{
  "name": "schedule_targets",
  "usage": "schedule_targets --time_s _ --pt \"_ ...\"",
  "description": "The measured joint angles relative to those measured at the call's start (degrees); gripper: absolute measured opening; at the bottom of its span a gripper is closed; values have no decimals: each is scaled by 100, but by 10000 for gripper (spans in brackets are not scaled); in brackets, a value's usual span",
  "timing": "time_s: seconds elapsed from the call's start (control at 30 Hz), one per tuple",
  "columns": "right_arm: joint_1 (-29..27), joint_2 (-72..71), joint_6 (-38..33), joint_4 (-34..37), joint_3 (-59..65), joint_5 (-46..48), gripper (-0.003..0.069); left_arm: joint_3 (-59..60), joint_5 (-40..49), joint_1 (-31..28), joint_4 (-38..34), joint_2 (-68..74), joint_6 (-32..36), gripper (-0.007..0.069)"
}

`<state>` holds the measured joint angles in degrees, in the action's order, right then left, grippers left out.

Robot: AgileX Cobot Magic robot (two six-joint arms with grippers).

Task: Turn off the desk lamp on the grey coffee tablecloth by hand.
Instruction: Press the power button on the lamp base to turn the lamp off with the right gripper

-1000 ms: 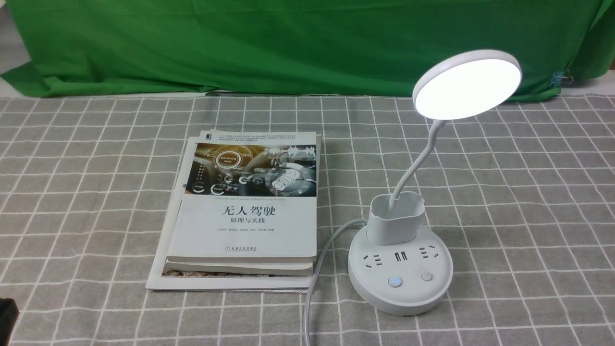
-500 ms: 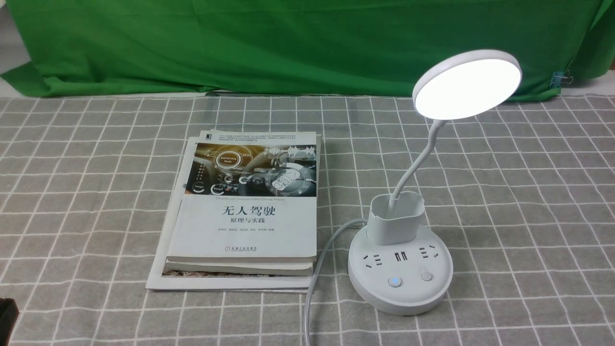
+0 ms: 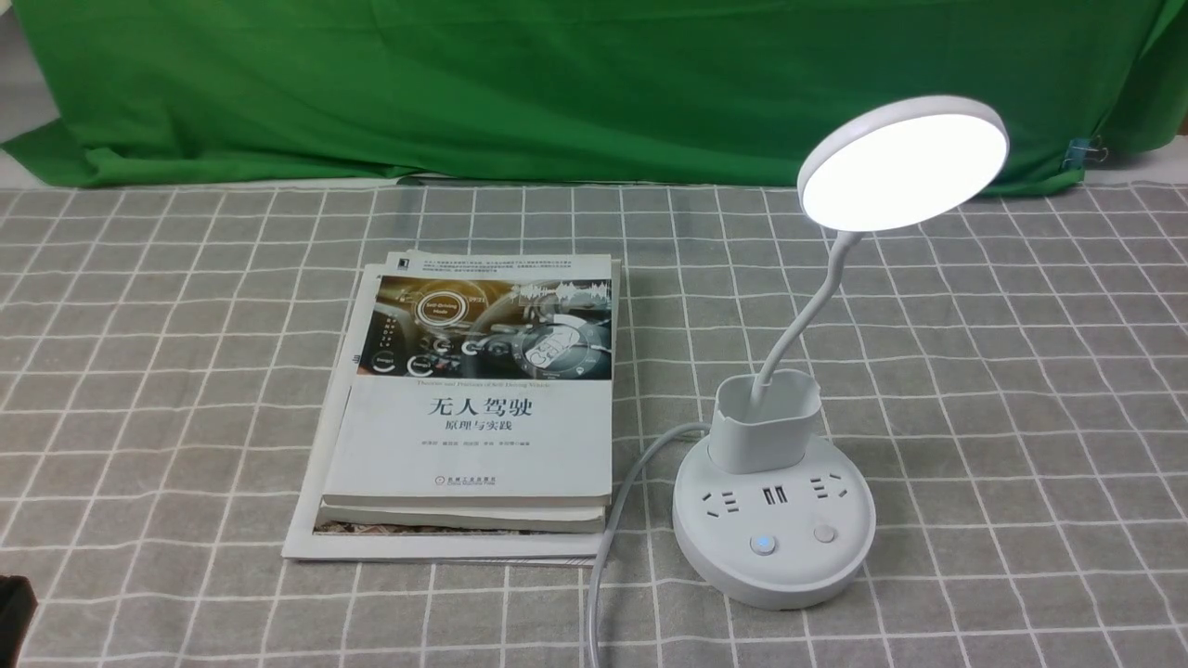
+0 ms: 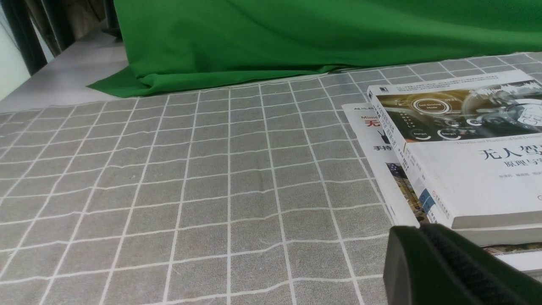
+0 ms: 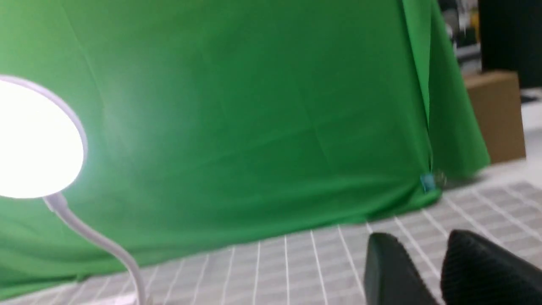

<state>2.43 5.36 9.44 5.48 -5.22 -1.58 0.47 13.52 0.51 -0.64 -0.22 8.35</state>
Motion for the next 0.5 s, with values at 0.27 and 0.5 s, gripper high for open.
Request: schedule_targets --time_s 0.27,0.5 --pt "0 2199 -194 0 -1767 2376 242 0 0 0 0 0 0 1" --pt "0 3714 -658 199 -2034 2639 241 0 0 0 0 0 0 1"
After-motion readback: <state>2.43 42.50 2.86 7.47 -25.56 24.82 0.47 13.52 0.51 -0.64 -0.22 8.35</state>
